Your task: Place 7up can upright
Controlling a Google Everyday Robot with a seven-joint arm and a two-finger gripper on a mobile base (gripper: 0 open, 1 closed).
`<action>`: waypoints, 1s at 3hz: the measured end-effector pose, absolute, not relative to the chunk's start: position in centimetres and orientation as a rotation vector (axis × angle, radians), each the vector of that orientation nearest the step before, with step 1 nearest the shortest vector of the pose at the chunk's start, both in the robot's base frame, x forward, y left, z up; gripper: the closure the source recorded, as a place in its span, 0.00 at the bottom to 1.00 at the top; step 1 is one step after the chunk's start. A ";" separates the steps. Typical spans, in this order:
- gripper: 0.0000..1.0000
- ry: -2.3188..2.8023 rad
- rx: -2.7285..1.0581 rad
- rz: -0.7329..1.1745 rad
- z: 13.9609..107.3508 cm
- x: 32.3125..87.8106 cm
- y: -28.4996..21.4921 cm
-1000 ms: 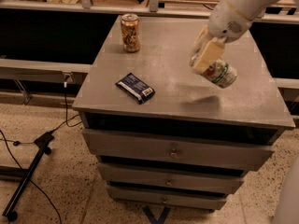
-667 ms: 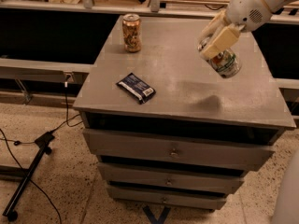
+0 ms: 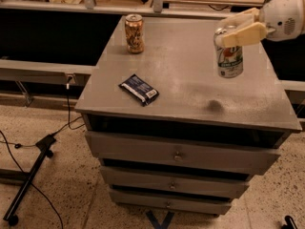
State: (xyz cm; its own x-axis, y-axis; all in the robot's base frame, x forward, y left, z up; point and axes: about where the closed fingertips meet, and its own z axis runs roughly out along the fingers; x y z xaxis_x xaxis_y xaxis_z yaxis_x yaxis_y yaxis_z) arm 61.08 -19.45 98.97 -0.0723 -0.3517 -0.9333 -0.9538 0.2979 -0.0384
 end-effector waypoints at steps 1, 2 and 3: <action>1.00 1.545 -1.089 0.896 97.8 60.5 -19.3; 1.00 1.474 -1.008 0.975 96.5 60.1 -18.8; 1.00 1.418 -0.954 0.986 95.3 59.8 -18.8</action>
Offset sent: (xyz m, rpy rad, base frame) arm -0.0152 0.0063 -0.0410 0.4117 0.0125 -0.0199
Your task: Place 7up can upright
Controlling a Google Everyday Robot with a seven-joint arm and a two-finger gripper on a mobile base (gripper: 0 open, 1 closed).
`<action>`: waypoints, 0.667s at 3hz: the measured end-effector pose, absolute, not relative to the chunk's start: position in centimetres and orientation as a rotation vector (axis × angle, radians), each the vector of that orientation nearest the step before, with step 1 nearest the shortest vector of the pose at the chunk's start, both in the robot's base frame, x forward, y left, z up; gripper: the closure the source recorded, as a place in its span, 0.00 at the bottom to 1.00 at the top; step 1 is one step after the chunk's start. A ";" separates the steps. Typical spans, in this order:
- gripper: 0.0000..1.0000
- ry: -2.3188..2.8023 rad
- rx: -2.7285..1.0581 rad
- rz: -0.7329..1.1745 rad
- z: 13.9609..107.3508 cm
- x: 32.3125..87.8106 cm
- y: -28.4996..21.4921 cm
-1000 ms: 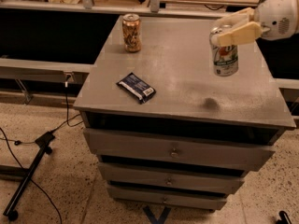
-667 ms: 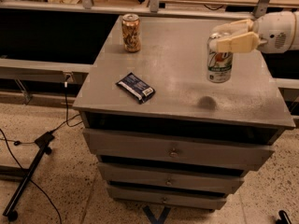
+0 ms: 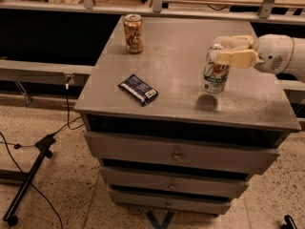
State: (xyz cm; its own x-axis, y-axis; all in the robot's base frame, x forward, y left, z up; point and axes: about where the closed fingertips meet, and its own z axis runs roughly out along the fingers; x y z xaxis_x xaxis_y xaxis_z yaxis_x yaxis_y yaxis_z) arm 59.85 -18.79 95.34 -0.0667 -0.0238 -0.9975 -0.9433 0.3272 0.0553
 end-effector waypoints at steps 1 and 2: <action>1.00 1.398 -0.912 0.933 94.4 59.6 -20.5; 0.84 1.354 -0.887 0.867 93.5 58.9 -22.1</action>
Offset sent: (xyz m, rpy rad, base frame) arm -0.0225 -0.0615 -0.0283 0.0364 -0.2134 -0.1821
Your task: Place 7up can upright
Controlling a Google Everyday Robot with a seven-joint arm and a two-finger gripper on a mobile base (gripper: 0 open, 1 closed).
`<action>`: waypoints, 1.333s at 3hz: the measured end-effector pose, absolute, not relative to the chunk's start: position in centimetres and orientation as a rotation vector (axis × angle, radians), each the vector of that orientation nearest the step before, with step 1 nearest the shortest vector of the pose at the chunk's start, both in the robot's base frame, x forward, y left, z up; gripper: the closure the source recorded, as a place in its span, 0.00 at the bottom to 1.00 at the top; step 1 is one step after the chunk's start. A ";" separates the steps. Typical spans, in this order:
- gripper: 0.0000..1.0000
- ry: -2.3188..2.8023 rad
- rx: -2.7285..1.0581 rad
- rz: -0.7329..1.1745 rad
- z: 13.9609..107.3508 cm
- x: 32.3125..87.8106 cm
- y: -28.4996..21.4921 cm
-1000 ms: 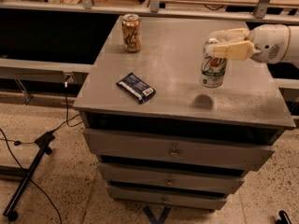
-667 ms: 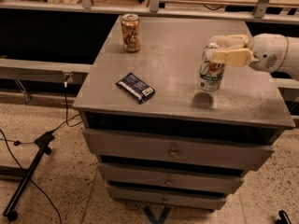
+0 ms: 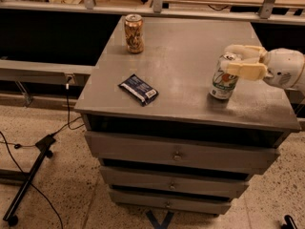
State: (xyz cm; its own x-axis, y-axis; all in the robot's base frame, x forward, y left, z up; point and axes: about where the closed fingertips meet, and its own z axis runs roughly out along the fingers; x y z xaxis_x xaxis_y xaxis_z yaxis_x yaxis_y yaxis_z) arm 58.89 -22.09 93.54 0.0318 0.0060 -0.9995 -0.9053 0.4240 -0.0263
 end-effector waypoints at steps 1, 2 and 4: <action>0.61 1.282 -0.907 0.757 93.4 57.9 -23.3; 0.38 1.231 -0.959 0.681 93.3 57.7 -23.5; 0.00 1.223 -0.992 0.667 93.5 57.7 -23.0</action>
Offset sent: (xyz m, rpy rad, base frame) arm -0.0151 -0.0211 -0.0046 -0.1236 -0.3023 -0.0611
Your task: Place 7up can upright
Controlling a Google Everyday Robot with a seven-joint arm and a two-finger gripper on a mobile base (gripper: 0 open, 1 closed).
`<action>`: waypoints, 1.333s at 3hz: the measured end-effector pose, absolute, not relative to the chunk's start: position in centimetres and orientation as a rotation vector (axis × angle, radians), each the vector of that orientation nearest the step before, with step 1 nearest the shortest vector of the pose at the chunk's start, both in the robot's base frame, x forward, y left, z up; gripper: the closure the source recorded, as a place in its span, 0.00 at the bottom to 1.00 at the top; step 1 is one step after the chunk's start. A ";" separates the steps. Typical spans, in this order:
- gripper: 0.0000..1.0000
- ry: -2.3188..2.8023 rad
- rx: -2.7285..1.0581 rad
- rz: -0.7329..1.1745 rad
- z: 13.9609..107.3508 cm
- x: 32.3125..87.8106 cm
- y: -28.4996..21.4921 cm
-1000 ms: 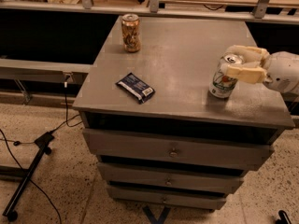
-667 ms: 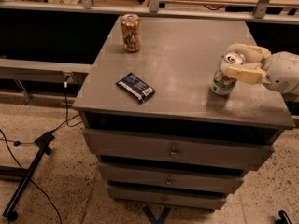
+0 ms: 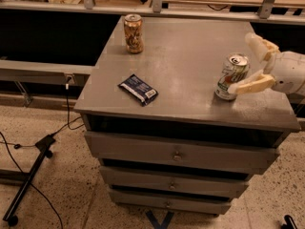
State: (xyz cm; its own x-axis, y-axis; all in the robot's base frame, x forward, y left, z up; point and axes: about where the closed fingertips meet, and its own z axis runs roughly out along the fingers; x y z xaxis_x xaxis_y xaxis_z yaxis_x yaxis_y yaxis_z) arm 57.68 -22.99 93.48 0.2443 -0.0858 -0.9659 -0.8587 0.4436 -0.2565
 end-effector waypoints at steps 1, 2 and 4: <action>0.00 1.230 -1.054 0.630 93.7 57.6 -23.1; 0.00 1.324 -1.153 0.426 93.7 57.1 -25.3; 0.00 1.350 -1.239 0.295 95.7 56.4 -25.3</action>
Offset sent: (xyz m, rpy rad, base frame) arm -0.0277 -0.0804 0.0655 -0.7760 -0.1676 -0.3222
